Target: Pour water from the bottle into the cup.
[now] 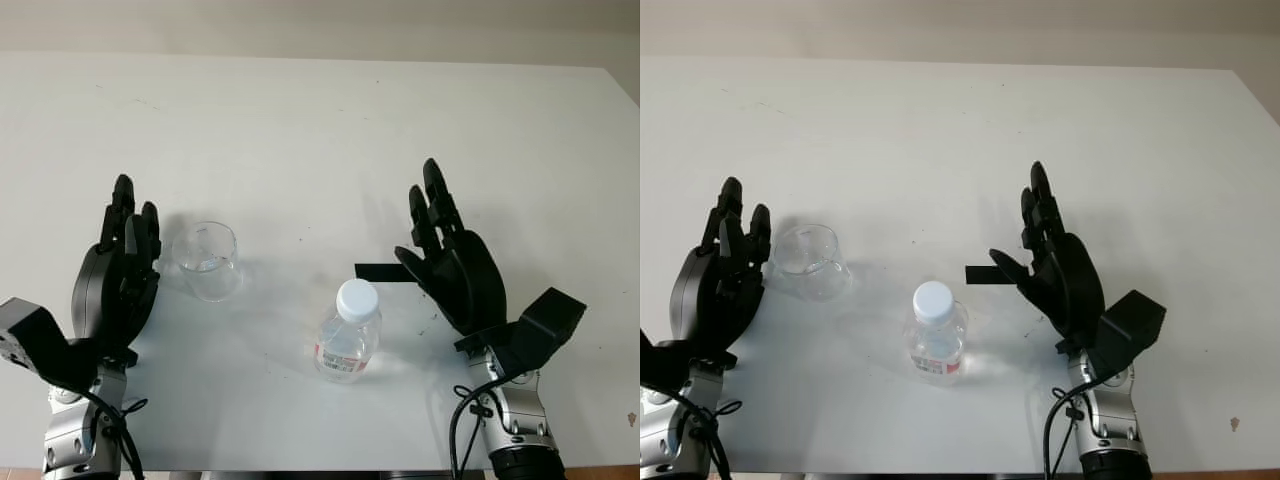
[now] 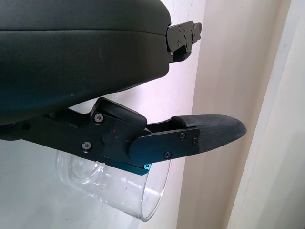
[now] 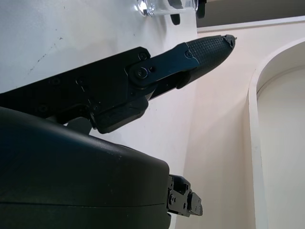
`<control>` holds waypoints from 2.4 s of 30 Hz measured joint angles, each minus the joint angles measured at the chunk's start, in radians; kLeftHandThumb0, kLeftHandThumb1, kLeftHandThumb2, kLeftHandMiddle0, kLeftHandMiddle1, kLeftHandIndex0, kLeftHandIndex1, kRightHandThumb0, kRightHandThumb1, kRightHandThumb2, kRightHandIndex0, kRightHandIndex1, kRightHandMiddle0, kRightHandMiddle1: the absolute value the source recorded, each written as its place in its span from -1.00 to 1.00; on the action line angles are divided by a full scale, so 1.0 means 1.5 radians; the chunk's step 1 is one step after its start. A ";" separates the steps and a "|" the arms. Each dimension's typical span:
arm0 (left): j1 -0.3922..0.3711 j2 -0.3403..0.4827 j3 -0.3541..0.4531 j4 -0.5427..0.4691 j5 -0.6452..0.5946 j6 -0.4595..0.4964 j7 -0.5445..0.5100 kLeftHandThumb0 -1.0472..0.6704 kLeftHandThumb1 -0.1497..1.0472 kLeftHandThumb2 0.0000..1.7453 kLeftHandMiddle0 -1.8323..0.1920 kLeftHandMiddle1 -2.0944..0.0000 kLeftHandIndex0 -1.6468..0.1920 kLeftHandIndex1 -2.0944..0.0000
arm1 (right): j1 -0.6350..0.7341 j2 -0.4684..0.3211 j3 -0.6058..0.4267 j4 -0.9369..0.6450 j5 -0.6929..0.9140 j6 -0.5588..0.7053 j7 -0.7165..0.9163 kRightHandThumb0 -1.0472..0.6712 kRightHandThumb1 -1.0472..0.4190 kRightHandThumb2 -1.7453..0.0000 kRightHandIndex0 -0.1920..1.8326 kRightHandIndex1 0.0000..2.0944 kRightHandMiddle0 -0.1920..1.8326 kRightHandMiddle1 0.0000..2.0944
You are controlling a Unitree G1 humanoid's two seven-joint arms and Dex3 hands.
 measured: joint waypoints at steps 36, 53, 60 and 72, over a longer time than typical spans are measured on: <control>-0.027 0.006 0.011 0.034 0.000 -0.008 0.002 -0.70 1.00 -0.34 0.99 0.95 0.99 0.95 | -0.107 -0.204 0.001 0.049 0.233 0.119 0.674 -0.98 -0.95 0.93 -1.00 -1.00 -1.00 -1.00; -0.070 0.013 0.021 0.085 0.001 -0.022 -0.002 -0.70 1.00 -0.37 1.00 0.95 1.00 0.96 | -0.157 -0.125 0.106 0.130 0.135 0.127 0.657 -1.00 -0.93 0.95 -1.00 -1.00 -1.00 -1.00; -0.086 0.019 0.022 0.104 0.011 -0.041 -0.002 -0.72 1.00 -0.37 0.99 0.95 1.00 0.96 | -0.214 -0.095 0.131 0.210 0.096 0.099 0.672 -1.00 -0.89 0.95 -1.00 -1.00 -1.00 -1.00; -0.097 0.020 0.030 0.117 0.007 -0.056 -0.018 -0.69 1.00 -0.37 0.99 0.95 0.99 0.97 | -0.270 -0.093 0.137 0.296 0.072 0.057 0.761 -1.00 -0.91 0.93 -1.00 -1.00 -1.00 -1.00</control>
